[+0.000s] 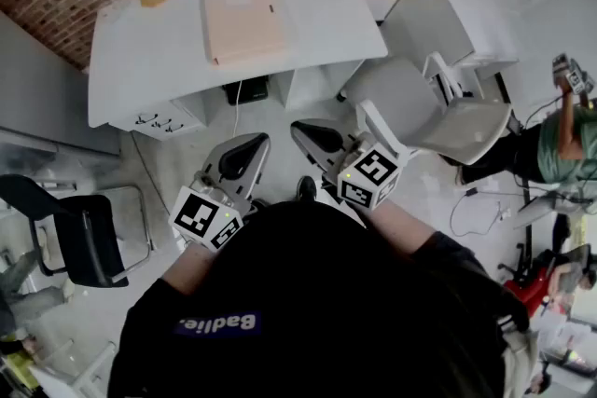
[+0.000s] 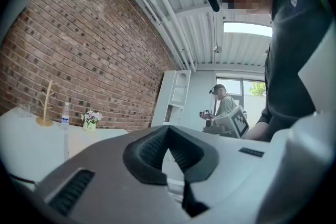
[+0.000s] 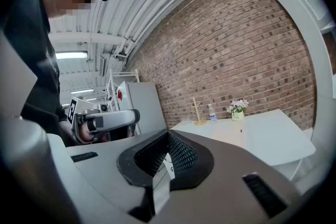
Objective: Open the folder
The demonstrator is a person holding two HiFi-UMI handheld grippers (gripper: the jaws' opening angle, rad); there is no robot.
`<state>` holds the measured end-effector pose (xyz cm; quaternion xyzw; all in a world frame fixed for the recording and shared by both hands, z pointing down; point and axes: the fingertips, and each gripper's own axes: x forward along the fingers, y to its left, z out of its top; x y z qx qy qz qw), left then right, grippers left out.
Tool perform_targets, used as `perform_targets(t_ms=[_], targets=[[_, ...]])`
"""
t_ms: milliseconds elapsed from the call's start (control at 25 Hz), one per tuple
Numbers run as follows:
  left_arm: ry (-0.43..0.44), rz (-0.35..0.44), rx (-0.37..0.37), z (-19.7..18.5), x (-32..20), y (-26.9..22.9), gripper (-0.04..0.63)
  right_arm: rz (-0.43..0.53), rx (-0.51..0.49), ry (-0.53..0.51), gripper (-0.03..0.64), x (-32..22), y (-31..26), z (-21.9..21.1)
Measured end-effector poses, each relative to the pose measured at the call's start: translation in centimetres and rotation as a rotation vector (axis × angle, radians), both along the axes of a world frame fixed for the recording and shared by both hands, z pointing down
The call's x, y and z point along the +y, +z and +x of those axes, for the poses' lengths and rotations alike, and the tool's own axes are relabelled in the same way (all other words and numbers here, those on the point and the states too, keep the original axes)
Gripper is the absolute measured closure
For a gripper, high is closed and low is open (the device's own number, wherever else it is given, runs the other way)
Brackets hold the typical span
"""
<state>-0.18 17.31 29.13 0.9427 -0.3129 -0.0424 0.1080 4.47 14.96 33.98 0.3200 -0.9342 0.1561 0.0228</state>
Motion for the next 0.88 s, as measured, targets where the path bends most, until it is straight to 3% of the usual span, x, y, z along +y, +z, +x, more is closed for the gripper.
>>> perform_targets(t_ms=[880], targets=[[0.002, 0.010, 0.004, -0.51, -0.61, 0.04, 0.594, -0.001, 0.021, -0.011, 0.589, -0.42, 0.36, -0.58]])
